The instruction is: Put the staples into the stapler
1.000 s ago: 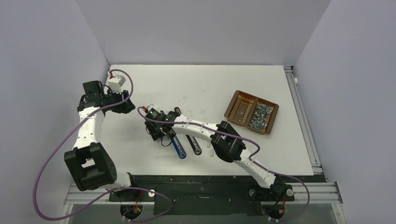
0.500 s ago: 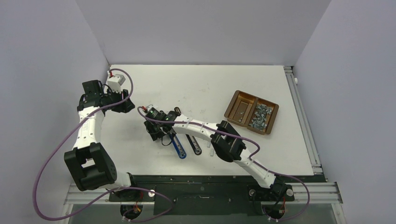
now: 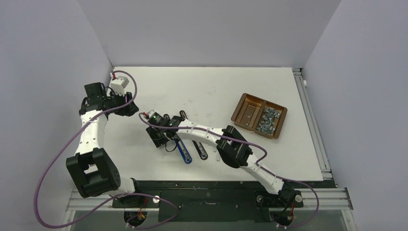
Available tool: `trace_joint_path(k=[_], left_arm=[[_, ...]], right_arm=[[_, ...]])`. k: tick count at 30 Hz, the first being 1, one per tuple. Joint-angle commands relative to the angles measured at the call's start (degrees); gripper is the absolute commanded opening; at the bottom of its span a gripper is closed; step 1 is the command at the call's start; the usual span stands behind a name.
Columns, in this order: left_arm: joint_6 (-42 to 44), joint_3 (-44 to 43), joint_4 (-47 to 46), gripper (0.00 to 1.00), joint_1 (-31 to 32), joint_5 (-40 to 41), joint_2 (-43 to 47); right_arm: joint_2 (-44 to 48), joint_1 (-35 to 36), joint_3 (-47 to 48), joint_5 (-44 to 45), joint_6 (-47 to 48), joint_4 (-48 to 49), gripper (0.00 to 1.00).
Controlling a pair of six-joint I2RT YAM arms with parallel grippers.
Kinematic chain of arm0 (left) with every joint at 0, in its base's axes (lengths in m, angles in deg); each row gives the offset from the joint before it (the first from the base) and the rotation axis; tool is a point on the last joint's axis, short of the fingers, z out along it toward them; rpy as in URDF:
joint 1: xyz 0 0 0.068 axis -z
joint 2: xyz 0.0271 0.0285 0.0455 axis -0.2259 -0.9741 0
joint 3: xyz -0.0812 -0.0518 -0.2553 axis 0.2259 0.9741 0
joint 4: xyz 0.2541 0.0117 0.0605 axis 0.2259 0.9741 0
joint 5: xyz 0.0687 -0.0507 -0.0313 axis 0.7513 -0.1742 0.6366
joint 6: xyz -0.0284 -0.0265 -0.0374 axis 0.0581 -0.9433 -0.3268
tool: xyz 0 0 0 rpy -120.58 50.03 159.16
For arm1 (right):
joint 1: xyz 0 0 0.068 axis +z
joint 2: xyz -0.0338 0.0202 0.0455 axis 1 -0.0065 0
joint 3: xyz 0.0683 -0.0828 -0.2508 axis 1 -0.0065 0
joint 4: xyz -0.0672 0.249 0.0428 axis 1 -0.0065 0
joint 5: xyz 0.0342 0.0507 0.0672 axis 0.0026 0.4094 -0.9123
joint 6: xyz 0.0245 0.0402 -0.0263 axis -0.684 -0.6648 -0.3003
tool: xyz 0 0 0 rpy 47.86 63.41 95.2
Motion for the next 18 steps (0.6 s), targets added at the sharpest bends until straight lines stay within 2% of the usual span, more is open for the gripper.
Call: trace_joint_path(k=[1,4,9,18], left_arm=[[0.9,-2.86,-1.76,0.45,-0.47,-1.17,2.41],[1.07,-3.18,-1.64,0.45,-0.48,-0.97,2.53],[0.73,-3.63,-1.47,0.45,-0.49,-1.04,2.72],[1.55,-3.81,-1.37,0.45,-0.7,-1.08,2.56]], right_arm=[[-1.96,0.52,3.97,2.32,0.91,0.69,0.45],[-0.08,0.52,2.78,6.27,0.54,0.71,0.47],[3.32,0.28,-3.11,6.65,1.55,2.83,0.48],[8.58,1.21,-12.48,-0.06,-0.9,7.01,0.46]])
